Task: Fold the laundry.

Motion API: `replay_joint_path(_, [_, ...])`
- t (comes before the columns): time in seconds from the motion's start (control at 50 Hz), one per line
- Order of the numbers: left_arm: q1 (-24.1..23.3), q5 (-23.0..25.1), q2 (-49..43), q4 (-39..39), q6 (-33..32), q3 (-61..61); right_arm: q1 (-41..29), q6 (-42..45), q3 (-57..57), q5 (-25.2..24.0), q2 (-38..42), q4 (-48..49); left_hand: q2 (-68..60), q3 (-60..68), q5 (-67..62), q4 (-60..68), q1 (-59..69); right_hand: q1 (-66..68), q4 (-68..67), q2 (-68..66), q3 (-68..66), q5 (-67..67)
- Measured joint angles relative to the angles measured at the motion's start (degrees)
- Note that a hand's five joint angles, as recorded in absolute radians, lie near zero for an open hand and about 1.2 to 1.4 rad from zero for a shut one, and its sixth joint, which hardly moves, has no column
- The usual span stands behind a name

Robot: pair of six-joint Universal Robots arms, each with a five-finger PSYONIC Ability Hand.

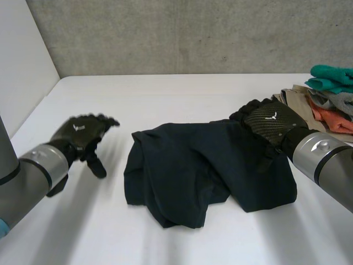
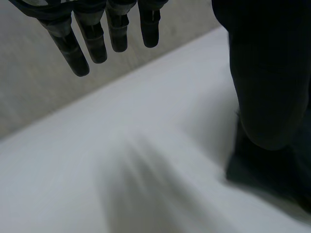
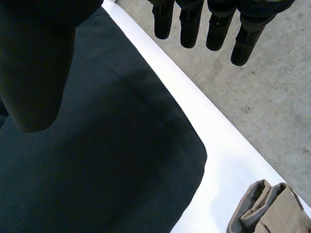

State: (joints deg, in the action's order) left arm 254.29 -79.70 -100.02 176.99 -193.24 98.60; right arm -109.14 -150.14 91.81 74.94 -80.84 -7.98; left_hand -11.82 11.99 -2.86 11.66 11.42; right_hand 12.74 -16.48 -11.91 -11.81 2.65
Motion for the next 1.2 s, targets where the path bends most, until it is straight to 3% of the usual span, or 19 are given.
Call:
replay_joint_path(0.16, [0.9, 6.9, -6.1, -1.6, -1.3, 2.7, -0.1, 0.2, 0.4, 0.3, 0.3, 1.1, 0.0, 0.0, 0.0, 0.0, 0.0, 0.0, 0.0, 0.0, 0.0, 0.0])
replay_joint_path(0.28, [-3.8, 7.7, -10.1, 1.9, 0.2, 1.8, -0.1, 0.3, 0.9, 0.4, 0.3, 1.5, -2.8, 2.3, -2.0, 2.4, 3.0, 0.0, 0.0, 0.0, 0.0, 0.0])
replay_joint_path(0.3, [-4.4, 7.5, -10.4, 2.5, 0.6, 1.6, -0.1, 0.3, 1.0, 0.4, 0.3, 1.6, -9.3, 8.5, -8.1, 8.9, 10.7, 0.0, 0.0, 0.0, 0.0, 0.0])
replay_joint_path(0.34, [-6.6, 6.2, -11.8, 4.6, 1.9, 0.8, -0.1, 0.4, 1.4, 0.4, 0.3, 1.7, -18.6, 17.2, -16.6, 17.8, 20.8, 0.0, 0.0, 0.0, 0.0, 0.0])
replay_joint_path(0.36, [-7.6, 5.2, -12.4, 5.6, 2.5, 0.4, -0.1, 0.4, 1.5, 0.4, 0.3, 1.9, -28.1, 26.6, -26.0, 27.2, 31.0, 0.0, 0.0, 0.0, 0.0, 0.0])
replay_joint_path(0.38, [-8.5, 3.8, -13.0, 6.7, 3.1, -0.1, 0.0, 0.4, 1.7, 0.4, 0.3, 2.0, -44.1, 43.5, -42.4, 44.3, 49.0, 0.0, 0.0, 0.0, 0.0, 0.0])
replay_joint_path(0.4, [-9.1, 2.5, -13.4, 7.4, 3.4, -0.5, 0.0, 0.4, 1.8, 0.4, 0.3, 2.1, -50.1, 48.8, -47.6, 49.6, 53.5, 0.0, 0.0, 0.0, 0.0, 0.0])
replay_joint_path(0.44, [-10.2, -2.3, -14.3, 9.8, 3.7, -1.9, 0.1, 0.5, 2.0, 0.4, 0.3, 2.4, -52.4, 51.8, -50.3, 52.6, 54.6, 0.0, 0.0, 0.0, 0.0, 0.0])
replay_joint_path(0.46, [-10.2, -2.3, -14.3, 9.8, 3.7, -1.9, 0.1, 0.5, 2.0, 0.4, 0.3, 2.4, -52.4, 51.8, -50.3, 52.6, 54.6, 0.0, 0.0, 0.0, 0.0, 0.0])
replay_joint_path(0.48, [-10.6, -6.9, -14.7, 11.6, 3.5, -3.4, 0.1, 0.5, 2.1, 0.4, 0.2, 2.5, -56.5, 55.9, -52.0, 56.7, 54.6, 0.0, 0.0, 0.0, 0.0, 0.0])
replay_joint_path(0.56, [-9.9, -16.2, -13.4, 16.6, 0.9, -8.1, 0.1, 0.6, 2.1, 0.4, 0.1, 2.9, -56.6, 56.0, -52.0, 56.9, 54.6, 0.0, 0.0, 0.0, 0.0, 0.0])
replay_joint_path(0.64, [-8.5, -18.7, -9.0, 22.5, -1.5, -14.0, -0.1, 0.5, 1.9, 0.4, -0.2, 3.1, -56.7, 56.0, -52.0, 56.9, 54.6, 0.0, 0.0, 0.0, 0.0, 0.0])
replay_joint_path(0.7, [-8.5, -17.2, -5.6, 25.9, -1.9, -18.4, -0.1, 0.4, 1.8, 0.4, -0.5, 3.3, -56.7, 56.0, -52.0, 56.9, 54.6, 0.0, 0.0, 0.0, 0.0, 0.0])
replay_joint_path(0.84, [-13.2, -6.9, -2.5, 27.7, 4.3, -27.9, 0.5, -0.3, 2.1, 0.4, -1.5, 4.3, -56.7, 56.0, -52.0, 56.9, 54.6, 0.0, 0.0, 0.0, 0.0, 0.0])
replay_joint_path(1.02, [-20.0, 10.6, -8.2, 22.2, 11.0, -21.6, 3.7, -0.6, 2.5, -0.2, -2.3, 4.8, -56.8, 56.3, -52.3, 56.8, 54.5, 0.0, 0.0, 0.0, 0.0, 0.0])
replay_joint_path(1.04, [-20.6, 12.8, -8.9, 21.8, 11.0, -20.1, 4.2, -0.6, 2.4, -0.4, -2.4, 4.9, -53.0, 52.6, -50.0, 53.1, 51.3, 0.0, 0.0, 0.0, 0.0, 0.0])
replay_joint_path(1.08, [-21.8, 17.2, -10.3, 21.1, 10.3, -16.7, 5.1, -0.6, 2.3, -0.8, -2.4, 5.1, -34.5, 35.7, -34.2, 35.5, 32.7, 0.0, 0.0, 0.0, 0.0, 0.0])
replay_joint_path(1.14, [-22.6, 20.4, -11.3, 20.3, 8.6, -13.4, 5.9, -0.6, 2.1, -1.2, -2.4, 5.3, -12.1, 12.3, -10.7, 11.8, 9.0, 0.0, 0.0, 0.0, 0.0, 0.0])
replay_joint_path(1.2, [-22.9, 21.4, -11.0, 18.2, 3.5, -8.9, 6.8, -0.7, 1.6, -1.9, -2.3, 5.6, -1.4, 1.2, -0.4, 1.3, 0.8, 0.0, 0.0, 0.0, 0.0, 0.0])
